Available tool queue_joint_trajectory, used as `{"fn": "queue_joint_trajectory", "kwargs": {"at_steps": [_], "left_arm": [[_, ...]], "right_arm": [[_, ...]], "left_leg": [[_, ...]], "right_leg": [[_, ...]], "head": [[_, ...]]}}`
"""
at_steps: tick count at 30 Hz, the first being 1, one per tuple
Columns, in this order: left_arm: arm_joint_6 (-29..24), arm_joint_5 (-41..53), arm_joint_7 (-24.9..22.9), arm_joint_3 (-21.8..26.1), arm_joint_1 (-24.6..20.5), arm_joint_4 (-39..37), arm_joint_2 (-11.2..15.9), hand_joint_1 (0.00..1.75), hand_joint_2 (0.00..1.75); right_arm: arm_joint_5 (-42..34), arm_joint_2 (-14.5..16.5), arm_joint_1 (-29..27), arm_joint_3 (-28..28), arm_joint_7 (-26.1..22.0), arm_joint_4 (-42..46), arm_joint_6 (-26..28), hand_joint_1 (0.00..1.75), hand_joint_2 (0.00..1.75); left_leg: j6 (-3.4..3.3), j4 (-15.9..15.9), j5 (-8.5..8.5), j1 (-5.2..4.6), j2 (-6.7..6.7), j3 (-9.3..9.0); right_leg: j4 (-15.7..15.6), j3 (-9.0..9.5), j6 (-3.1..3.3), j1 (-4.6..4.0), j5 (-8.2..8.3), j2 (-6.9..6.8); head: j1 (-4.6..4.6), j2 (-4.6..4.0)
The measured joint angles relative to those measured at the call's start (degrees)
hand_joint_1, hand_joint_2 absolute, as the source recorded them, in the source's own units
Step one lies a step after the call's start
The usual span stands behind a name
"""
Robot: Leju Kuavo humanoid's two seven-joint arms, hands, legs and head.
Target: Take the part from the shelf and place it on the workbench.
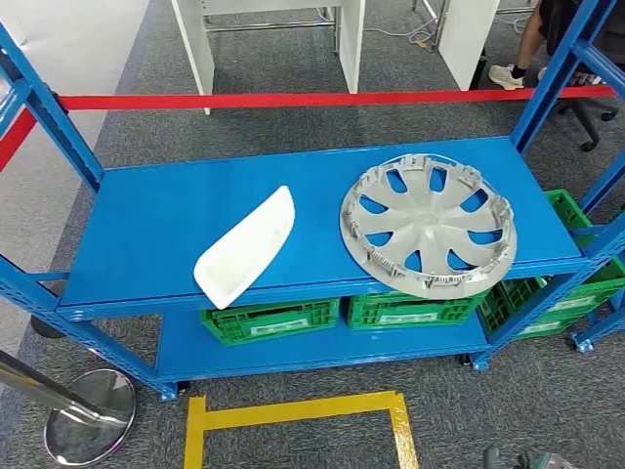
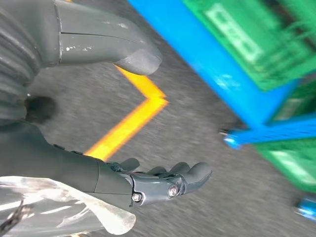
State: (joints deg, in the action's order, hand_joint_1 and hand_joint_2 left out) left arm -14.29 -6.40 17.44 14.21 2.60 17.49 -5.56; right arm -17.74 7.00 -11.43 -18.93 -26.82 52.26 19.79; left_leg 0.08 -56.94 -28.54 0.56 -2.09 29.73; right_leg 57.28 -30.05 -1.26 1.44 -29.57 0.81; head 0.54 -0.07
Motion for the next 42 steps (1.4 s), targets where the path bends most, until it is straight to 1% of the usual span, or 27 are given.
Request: {"fn": "queue_joint_trajectory", "kwargs": {"at_steps": [2,8,15,18,22,28,30,33,42], "left_arm": [[-0.3,0.3,0.0,0.0,-0.1,-0.1,-0.1,0.0,1.75],[-1.9,2.1,0.0,0.0,-0.5,-0.8,-0.5,0.0,1.75],[-3.4,4.4,0.0,0.0,-0.9,-1.4,-0.9,0.0,1.75],[-3.8,5.4,0.0,0.0,-1.0,-1.6,-1.0,0.0,1.75],[-4.2,6.5,-0.2,0.0,-1.1,-1.8,-1.1,0.0,1.75],[-4.2,8.4,-0.7,-0.1,-1.5,-2.3,-1.1,0.0,1.75],[-4.2,9.1,-0.9,-0.2,-1.6,-2.4,-1.2,0.0,1.75],[-4.2,10.1,-1.1,-0.3,-1.7,-2.4,-1.2,0.0,1.75],[-3.9,13.3,-2.1,-1.4,-2.2,-2.8,-1.2,0.0,1.75]], "right_arm": [[0.9,0.3,-0.5,-0.4,-0.3,1.9,0.5,0.0,1.75],[6.7,2.0,-2.9,-2.7,-2.2,13.3,3.4,0.0,1.75],[15.8,3.4,-5.8,-5.1,-3.3,25.0,4.9,0.0,1.75],[20.6,3.8,-6.7,-6.5,-3.3,29.5,4.1,0.0,1.75],[27.0,3.9,-7.8,-8.1,-2.7,34.6,1.6,0.0,1.75],[36.9,3.6,-9.3,-9.6,-0.2,41.4,-3.2,0.0,1.75],[40.1,3.0,-9.8,-9.7,1.2,43.2,-4.8,0.0,1.75],[44.7,1.3,-10.6,-9.3,3.9,45.6,-7.1,0.0,1.75],[56.3,-6.3,-12.0,-5.7,13.4,51.1,-13.3,0.0,1.75]], "left_leg": [[0.0,0.0,0.0,0.0,0.0,0.0],[0.0,0.0,0.0,0.0,0.0,0.0],[0.0,0.0,0.0,0.0,0.0,0.01],[0.0,0.0,0.0,0.0,0.01,0.01],[0.0,0.0,0.0,0.0,0.01,0.01],[0.0,0.0,0.0,0.0,0.01,0.02],[0.0,0.0,0.0,0.0,0.01,0.02],[0.0,0.0,0.0,-0.01,0.0,0.04],[-0.01,-0.1,0.0,-0.02,0.01,0.07]], "right_leg": [[0.0,0.0,0.0,0.0,0.0,0.0],[0.0,0.0,-0.01,0.0,0.01,0.0],[0.0,-0.01,-0.02,0.0,0.01,0.02],[0.0,-0.01,-0.02,0.01,0.01,0.02],[0.0,-0.02,-0.02,0.01,0.01,0.02],[0.0,-0.01,-0.04,0.01,0.03,0.02],[0.0,-0.01,-0.05,0.01,0.03,0.02],[0.0,-0.01,-0.06,0.01,0.04,0.01],[0.0,-0.01,-0.14,0.02,0.08,0.01]], "head": [[0.01,0.0],[-0.01,0.0],[0.0,0.0],[0.0,0.0],[0.0,0.0],[0.0,0.0],[-0.01,0.0],[0.0,0.0],[0.0,0.0]]}}
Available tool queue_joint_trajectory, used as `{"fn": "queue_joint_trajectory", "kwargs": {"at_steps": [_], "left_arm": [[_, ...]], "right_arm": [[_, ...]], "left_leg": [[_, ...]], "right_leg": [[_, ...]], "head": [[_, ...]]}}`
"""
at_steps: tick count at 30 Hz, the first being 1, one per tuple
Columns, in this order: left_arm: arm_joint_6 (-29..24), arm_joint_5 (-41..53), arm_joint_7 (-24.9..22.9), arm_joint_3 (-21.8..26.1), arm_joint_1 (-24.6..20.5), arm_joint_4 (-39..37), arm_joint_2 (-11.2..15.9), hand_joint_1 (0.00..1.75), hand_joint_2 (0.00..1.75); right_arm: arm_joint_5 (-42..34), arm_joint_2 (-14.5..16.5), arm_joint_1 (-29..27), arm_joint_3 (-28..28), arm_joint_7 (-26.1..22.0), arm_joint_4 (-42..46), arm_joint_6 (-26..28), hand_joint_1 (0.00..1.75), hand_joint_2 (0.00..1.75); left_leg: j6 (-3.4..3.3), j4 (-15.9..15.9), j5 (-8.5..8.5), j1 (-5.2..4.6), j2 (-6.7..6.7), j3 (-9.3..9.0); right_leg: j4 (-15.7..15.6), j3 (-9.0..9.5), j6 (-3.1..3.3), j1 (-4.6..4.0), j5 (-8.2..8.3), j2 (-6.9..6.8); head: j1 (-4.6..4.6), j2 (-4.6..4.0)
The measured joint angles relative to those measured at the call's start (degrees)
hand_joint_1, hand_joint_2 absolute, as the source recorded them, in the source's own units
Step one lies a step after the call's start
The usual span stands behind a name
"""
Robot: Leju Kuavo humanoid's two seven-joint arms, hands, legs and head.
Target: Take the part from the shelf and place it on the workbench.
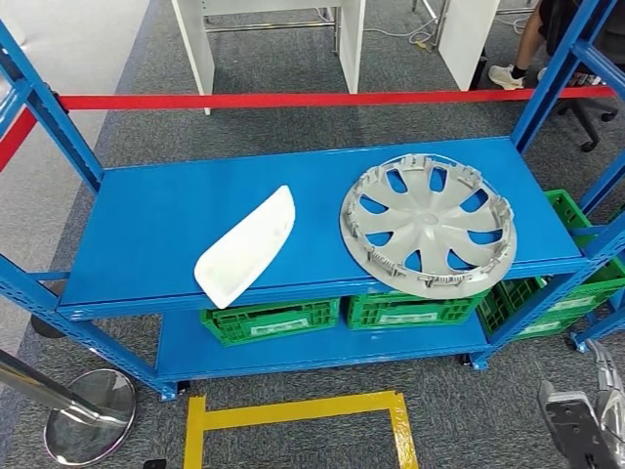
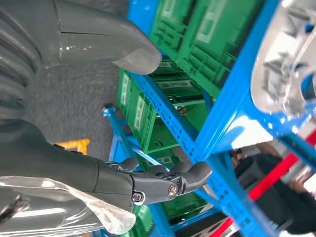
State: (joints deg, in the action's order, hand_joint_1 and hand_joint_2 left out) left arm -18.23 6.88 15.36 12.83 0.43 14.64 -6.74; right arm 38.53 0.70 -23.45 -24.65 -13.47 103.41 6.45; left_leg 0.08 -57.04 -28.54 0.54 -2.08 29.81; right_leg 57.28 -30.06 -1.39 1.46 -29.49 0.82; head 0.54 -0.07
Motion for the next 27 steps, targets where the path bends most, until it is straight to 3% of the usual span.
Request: {"fn": "queue_joint_trajectory", "kwargs": {"at_steps": [13,22,27], "left_arm": [[0.8,4.8,-1.4,-1.7,-0.8,-0.9,0.0,0.0,1.75],[1.3,7.7,-2.5,-2.7,-1.2,-1.3,0.0,0.0,1.75],[1.6,8.8,-3.1,-2.8,-1.4,-1.5,0.0,0.0,1.75]], "right_arm": [[12.9,-14.4,1.9,11.9,14.8,2.4,-9.0,0.0,1.75],[21.0,-22.7,8.9,22.0,23.3,0.8,-14.4,0.0,1.75],[26.3,-25.3,14.8,28.3,26.4,-1.5,-16.7,0.0,1.75]], "left_leg": [[-0.01,-0.1,0.01,0.0,0.0,0.09],[-0.03,-0.1,0.02,0.0,0.0,0.13],[-0.06,-0.1,0.04,0.0,-0.01,0.15]], "right_leg": [[0.0,0.0,-0.06,0.0,0.04,-0.01],[0.0,-0.02,-0.09,0.0,0.06,0.01],[0.0,-0.03,-0.12,0.0,0.09,-0.02]], "head": [[-0.01,0.0],[-0.01,0.0],[0.01,0.0]]}}
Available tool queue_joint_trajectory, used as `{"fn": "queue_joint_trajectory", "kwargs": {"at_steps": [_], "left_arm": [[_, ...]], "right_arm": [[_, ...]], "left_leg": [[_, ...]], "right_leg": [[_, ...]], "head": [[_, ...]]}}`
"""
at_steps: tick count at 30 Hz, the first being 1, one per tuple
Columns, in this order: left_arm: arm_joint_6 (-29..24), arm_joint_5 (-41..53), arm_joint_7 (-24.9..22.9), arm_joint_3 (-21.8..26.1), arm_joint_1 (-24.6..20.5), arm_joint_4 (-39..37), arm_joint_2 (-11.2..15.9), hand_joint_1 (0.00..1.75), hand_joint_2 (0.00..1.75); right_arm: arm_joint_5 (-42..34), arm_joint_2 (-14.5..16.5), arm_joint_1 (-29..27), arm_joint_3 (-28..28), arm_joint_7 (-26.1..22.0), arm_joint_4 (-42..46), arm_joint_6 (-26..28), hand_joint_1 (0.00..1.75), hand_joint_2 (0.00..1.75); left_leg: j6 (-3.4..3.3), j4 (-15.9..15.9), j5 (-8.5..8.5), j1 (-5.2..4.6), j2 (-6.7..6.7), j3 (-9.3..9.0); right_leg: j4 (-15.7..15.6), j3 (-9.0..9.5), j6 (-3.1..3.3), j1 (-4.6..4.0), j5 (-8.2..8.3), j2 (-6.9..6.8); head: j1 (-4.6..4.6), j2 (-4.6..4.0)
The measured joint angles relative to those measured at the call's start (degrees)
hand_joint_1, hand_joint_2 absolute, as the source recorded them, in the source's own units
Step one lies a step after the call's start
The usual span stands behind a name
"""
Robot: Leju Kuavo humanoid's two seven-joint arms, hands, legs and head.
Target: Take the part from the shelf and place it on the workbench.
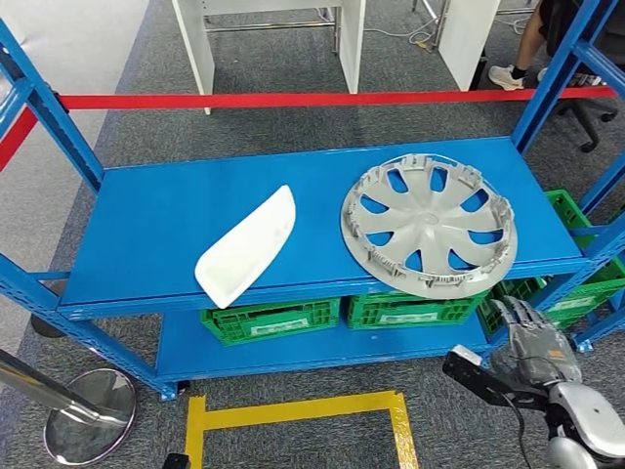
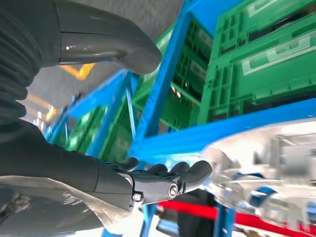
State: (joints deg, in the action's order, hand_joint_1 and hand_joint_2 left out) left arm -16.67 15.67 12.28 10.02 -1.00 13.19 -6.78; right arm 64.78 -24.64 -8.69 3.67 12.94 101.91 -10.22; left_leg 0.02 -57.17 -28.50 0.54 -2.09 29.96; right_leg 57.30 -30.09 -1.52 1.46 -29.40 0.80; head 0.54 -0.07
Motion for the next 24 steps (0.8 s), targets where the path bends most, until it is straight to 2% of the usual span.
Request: {"fn": "queue_joint_trajectory", "kwargs": {"at_steps": [6,14,18,24], "left_arm": [[0.2,1.1,-0.5,0.0,-0.2,-0.4,0.0,0.0,1.75],[0.2,2.0,-0.9,0.0,-0.3,-0.6,-0.3,0.0,1.75],[0.2,2.5,-0.9,0.0,-0.3,-0.8,-0.4,0.0,1.75],[0.2,2.9,-0.9,0.0,-0.3,-0.9,-0.4,0.0,1.75]], "right_arm": [[6.6,-2.1,6.7,7.2,3.3,-3.0,-2.0,0.0,1.75],[18.2,-2.2,11.4,14.7,8.0,-4.0,-0.2,0.0,1.75],[22.1,-2.2,11.9,16.4,9.3,-4.1,2.6,0.0,1.75],[22.4,-2.2,11.7,16.8,9.8,-4.4,2.8,0.0,1.75]], "left_leg": [[0.0,0.0,0.0,0.0,0.0,0.0],[0.0,0.0,0.0,0.0,0.0,0.06],[-0.01,0.0,0.0,0.0,-0.01,0.08],[-0.01,-0.1,0.0,0.0,-0.01,0.1]], "right_leg": [[0.0,-0.01,0.0,0.0,0.0,0.01],[0.0,-0.07,0.0,0.0,0.0,0.03],[0.0,-0.07,-0.01,0.0,0.0,-0.01],[0.0,-0.09,-0.01,0.0,0.0,0.0]], "head": [[-0.01,0.0],[0.0,0.0],[-0.01,0.0],[-0.01,0.0]]}}
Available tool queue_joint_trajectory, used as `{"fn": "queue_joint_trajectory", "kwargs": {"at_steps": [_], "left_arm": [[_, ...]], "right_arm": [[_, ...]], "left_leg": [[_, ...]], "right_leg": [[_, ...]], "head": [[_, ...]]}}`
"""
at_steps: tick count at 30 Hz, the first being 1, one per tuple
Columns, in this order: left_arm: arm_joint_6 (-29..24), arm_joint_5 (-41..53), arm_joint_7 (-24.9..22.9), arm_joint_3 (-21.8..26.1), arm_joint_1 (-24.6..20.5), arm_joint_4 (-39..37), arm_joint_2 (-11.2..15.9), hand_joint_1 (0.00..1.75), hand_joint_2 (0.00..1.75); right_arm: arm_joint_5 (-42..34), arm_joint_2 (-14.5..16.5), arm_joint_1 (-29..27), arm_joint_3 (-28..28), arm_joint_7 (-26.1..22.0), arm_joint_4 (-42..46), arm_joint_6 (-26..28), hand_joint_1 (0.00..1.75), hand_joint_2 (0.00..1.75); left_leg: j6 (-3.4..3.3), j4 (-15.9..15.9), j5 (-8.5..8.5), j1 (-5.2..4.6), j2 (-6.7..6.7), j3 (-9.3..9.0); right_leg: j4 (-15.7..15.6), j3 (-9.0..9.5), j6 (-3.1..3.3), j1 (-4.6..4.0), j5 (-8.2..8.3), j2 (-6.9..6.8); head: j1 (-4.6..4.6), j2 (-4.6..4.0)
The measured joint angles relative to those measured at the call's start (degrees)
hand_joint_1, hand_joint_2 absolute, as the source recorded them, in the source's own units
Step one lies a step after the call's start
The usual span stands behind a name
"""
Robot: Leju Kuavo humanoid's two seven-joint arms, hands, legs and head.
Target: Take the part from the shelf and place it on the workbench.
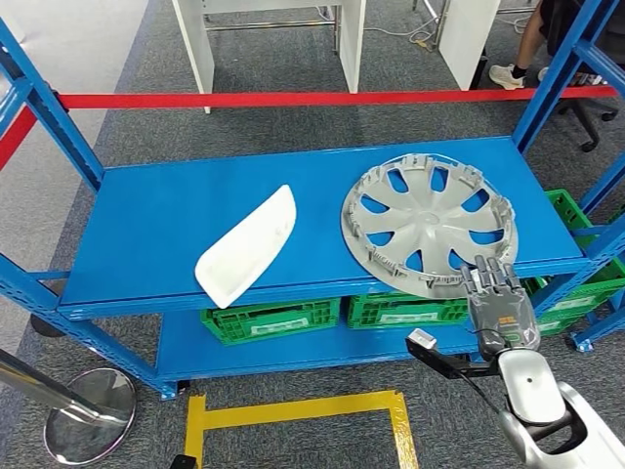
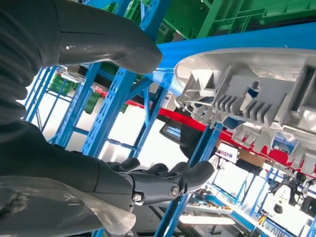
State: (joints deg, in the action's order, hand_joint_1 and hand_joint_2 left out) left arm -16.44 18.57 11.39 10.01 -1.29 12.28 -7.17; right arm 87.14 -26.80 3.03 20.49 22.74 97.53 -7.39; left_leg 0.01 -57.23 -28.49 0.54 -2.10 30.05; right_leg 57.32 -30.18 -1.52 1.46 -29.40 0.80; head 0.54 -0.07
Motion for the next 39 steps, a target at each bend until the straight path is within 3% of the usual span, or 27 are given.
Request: {"fn": "queue_joint_trajectory", "kwargs": {"at_steps": [10,22,39], "left_arm": [[0.4,1.4,-0.4,0.0,0.0,0.0,0.1,0.0,1.75],[0.3,2.3,-0.7,0.0,-0.1,0.0,0.2,0.0,1.75],[0.2,2.5,-0.8,0.0,-0.1,0.0,0.3,0.0,1.75]], "right_arm": [[-5.7,0.0,0.1,-6.1,-2.1,-5.3,-1.8,0.0,1.75],[-5.9,0.0,2.3,-10.7,-2.0,-11.3,-1.4,0.0,1.75],[0.4,0.9,4.0,-10.2,-1.4,-11.2,0.5,0.0,1.75]], "left_leg": [[0.0,0.0,0.0,0.0,0.0,0.02],[0.0,-0.1,0.0,0.0,0.0,0.04],[0.0,-0.1,0.0,0.0,0.0,0.08]], "right_leg": [[0.0,0.0,-0.01,0.0,0.01,0.0],[0.0,-0.01,-0.02,0.0,0.02,0.01],[0.0,-0.01,-0.06,0.0,0.04,0.0]], "head": [[0.0,0.0],[0.0,0.0],[0.0,0.0]]}}
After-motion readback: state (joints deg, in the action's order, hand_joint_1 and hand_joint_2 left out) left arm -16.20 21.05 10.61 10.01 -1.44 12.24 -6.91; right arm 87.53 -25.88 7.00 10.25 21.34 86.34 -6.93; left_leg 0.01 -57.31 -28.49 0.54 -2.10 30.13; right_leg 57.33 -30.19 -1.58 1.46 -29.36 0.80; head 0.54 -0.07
